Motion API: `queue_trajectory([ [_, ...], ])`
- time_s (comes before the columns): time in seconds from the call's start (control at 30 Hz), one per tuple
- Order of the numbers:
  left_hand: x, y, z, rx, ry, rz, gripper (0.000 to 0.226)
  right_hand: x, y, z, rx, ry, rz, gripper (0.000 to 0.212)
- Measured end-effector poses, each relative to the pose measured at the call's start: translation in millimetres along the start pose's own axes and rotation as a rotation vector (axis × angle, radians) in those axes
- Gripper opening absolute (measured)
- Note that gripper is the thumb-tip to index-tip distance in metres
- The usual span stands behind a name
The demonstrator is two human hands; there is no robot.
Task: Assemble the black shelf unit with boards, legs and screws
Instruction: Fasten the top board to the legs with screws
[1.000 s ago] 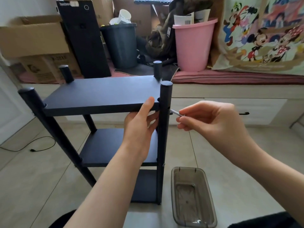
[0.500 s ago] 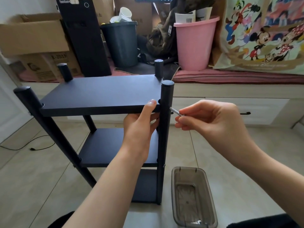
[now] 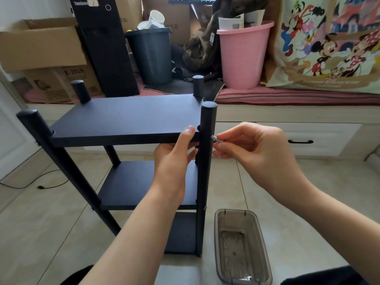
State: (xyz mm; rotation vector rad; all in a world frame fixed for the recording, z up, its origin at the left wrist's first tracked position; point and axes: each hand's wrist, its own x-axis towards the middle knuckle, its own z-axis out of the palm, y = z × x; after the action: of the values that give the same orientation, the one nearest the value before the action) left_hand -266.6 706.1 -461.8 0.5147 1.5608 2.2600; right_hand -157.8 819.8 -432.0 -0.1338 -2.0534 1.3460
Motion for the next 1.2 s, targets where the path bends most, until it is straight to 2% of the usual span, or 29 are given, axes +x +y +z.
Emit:
queue_trajectory([
  [0.53, -1.5, 1.2, 1.6, 0.014, 0.014, 0.001, 0.024, 5.6, 1.6, 5.7, 0.007, 0.017, 0.031, 0.011],
  [0.67, -2.0, 2.2, 1.6, 0.026, 0.018, 0.004, 0.022, 7.8, 1.1, 5.2, 0.105, -0.009, 0.099, 0.011],
  [1.0, -2.4, 3.0, 2.4, 0.033, 0.017, 0.009, 0.023, 3.3, -1.5, 9.1, -0.384, 0.111, -0.088, 0.01],
  [1.13, -2.1, 2.4, 2.5, 0.044, 0.028, 0.006, 0.021, 1.0, -4.5, 10.6, -0.643, 0.085, -0.33, 0.008],
  [1.2, -2.3, 2.5, 2.3, 0.043, 0.029, 0.005, 0.021, 2.5, -4.3, 11.2, -0.642, 0.076, -0.309, 0.008],
])
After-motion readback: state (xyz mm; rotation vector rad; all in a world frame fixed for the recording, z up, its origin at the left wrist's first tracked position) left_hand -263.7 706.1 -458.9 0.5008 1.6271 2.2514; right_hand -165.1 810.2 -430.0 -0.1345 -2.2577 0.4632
